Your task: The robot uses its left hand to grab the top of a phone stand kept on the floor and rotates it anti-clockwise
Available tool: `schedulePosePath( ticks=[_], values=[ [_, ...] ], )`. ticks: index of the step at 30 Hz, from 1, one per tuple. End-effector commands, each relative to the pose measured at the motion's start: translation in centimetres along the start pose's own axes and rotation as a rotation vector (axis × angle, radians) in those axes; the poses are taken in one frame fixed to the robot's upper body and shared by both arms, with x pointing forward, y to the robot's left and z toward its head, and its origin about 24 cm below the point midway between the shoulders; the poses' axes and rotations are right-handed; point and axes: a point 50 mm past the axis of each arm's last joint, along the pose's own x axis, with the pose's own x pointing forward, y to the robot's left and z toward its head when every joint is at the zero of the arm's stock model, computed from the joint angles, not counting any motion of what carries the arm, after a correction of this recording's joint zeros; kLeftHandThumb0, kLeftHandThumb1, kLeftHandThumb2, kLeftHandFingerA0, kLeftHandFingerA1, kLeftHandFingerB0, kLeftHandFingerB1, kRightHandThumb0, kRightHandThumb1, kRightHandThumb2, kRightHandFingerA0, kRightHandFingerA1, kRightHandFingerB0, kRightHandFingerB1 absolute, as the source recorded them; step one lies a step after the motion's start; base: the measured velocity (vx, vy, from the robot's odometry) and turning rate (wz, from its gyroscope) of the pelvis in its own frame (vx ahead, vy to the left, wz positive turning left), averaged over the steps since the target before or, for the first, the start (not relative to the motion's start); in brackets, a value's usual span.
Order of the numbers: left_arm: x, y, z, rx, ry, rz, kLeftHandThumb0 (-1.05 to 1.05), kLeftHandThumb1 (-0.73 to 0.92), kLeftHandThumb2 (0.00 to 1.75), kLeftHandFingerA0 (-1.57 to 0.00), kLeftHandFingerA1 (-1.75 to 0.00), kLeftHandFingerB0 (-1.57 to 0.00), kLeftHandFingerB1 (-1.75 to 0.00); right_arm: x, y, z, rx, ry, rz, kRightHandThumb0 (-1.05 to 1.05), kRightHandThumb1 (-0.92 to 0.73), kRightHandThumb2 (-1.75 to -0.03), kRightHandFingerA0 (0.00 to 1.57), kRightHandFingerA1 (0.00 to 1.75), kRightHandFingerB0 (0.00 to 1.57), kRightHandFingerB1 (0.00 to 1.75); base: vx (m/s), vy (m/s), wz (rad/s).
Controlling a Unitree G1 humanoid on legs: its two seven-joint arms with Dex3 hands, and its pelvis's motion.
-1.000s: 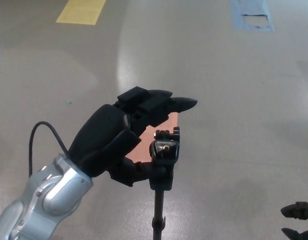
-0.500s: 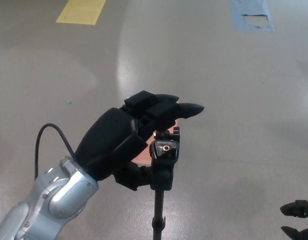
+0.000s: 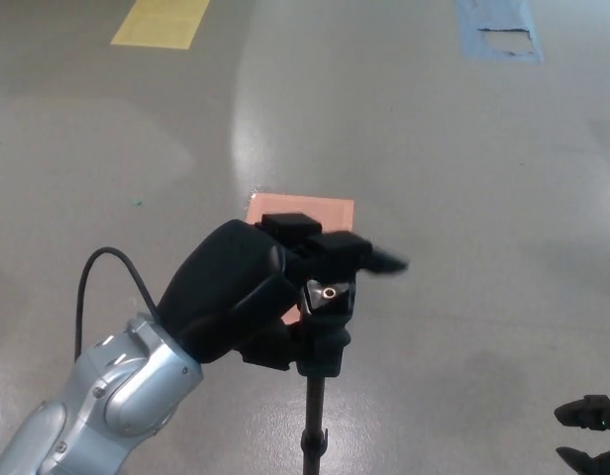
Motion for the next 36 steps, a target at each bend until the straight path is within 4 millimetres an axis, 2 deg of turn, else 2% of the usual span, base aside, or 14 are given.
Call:
schedulePosePath(
  ticks=[1, 9, 12, 23, 24, 26, 28, 29, 30, 31, 32, 33, 36],
  values=[
    [-0.11, -0.13, -0.33, 0.052, 0.039, 0.004, -0.22, 0.57, 0.57, -0.88, -1.12, -0.93, -0.49, -0.17, -0.63, -0.15, 0.0, 0.018, -0.005, -0.47, -0.7, -0.79, 0.33, 0.46, 0.12, 0.36, 0.0, 0.0, 0.0],
    [-0.18, -0.06, -0.34, 0.039, 0.032, -0.005, -0.17, 0.63, 0.59, -0.9, -1.03, -0.96, -0.52, -0.18, -0.69, -0.03, -0.017, 0.014, -0.001, -0.48, -0.7, -0.8, 0.35, 0.47, 0.12, 0.36, 0.0, 0.0, 0.0],
    [-0.22, -0.14, -0.41, 0.019, 0.04, 0.0, -0.17, 0.67, 0.6, -0.93, -0.99, -0.97, -0.54, -0.18, -0.7, 0.03, -0.02, 0.013, -0.001, -0.48, -0.72, -0.8, 0.31, 0.45, 0.11, 0.35, 0.0, 0.0, 0.0],
    [-0.15, -0.04, -0.51, 0.015, 0.029, 0.01, -0.15, 0.66, 0.59, -0.93, -1.01, -0.97, -0.53, -0.18, -0.89, 0.32, -0.012, 0.005, 0.001, -0.49, -0.73, -0.81, 0.32, 0.46, 0.11, 0.36, 0.0, 0.0, 0.0],
    [-0.11, -0.05, -0.54, -0.012, 0.038, 0.01, -0.14, 0.67, 0.6, -0.91, -1.07, -0.95, -0.55, -0.17, -0.94, 0.39, -0.014, 0.005, -0.001, -0.49, -0.73, -0.81, 0.32, 0.45, 0.11, 0.36, 0.0, 0.0, 0.0],
    [-0.06, -0.06, -0.58, -0.046, 0.049, 0.009, -0.14, 0.67, 0.6, -0.91, -1.07, -0.95, -0.55, -0.16, -1.0, 0.48, -0.017, 0.006, -0.003, -0.49, -0.73, -0.81, 0.32, 0.45, 0.11, 0.36, 0.0, 0.0, 0.0],
    [-0.03, -0.17, -0.61, -0.165, 0.064, 0.018, -0.1, 0.69, 0.6, -0.92, -1.06, -0.93, -0.57, -0.15, -1.02, 0.55, -0.027, 0.006, -0.006, -0.48, -0.74, -0.81, 0.31, 0.45, 0.11, 0.35, 0.0, 0.0, 0.0],
    [-0.02, -0.26, -0.67, -0.258, 0.076, 0.017, -0.08, 0.7, 0.63, -0.94, -0.97, -0.91, -0.59, -0.15, -1.02, 0.57, -0.024, 0.005, -0.006, -0.49, -0.73, -0.81, 0.34, 0.46, 0.11, 0.35, 0.0, 0.0, 0.0],
    [-0.01, -0.28, -0.68, -0.282, 0.078, 0.016, -0.08, 0.7, 0.63, -0.94, -0.97, -0.91, -0.59, -0.14, -1.02, 0.57, -0.022, 0.005, -0.007, -0.49, -0.73, -0.81, 0.34, 0.46, 0.11, 0.35, 0.0, 0.0, 0.0],
    [-0.01, -0.5, -0.89, -0.432, 0.123, 0.013, -0.05, 0.72, 0.63, -1.03, -0.61, -0.92, -0.57, -0.15, -1.05, 0.57, -0.016, 0.004, -0.008, -0.49, -0.73, -0.81, 0.32, 0.46, 0.11, 0.36, 0.0, 0.0, 0.0],
    [-0.02, -0.58, -0.93, -0.474, 0.133, 0.01, -0.05, 0.72, 0.63, -1.03, -0.61, -0.92, -0.57, -0.15, -1.06, 0.57, -0.014, 0.004, -0.009, -0.49, -0.73, -0.81, 0.32, 0.46, 0.11, 0.36, 0.0, 0.0, 0.0],
    [-0.02, -0.63, -0.96, -0.516, 0.157, 0.005, -0.15, 0.71, 0.62, -1.05, -0.65, -0.88, -0.55, -0.15, -1.06, 0.59, -0.016, 0.005, -0.008, -0.48, -0.73, -0.81, 0.33, 0.46, 0.11, 0.35, 0.0, 0.0, 0.0],
    [-0.01, -0.59, -0.98, -0.576, 0.196, -0.005, -0.16, 0.72, 0.62, -1.05, -0.67, -0.87, -0.55, -0.14, -1.07, 0.66, -0.025, 0.004, -0.005, -0.49, -0.73, -0.81, 0.33, 0.46, 0.11, 0.35, 0.0, 0.0, 0.0]
  ],
)
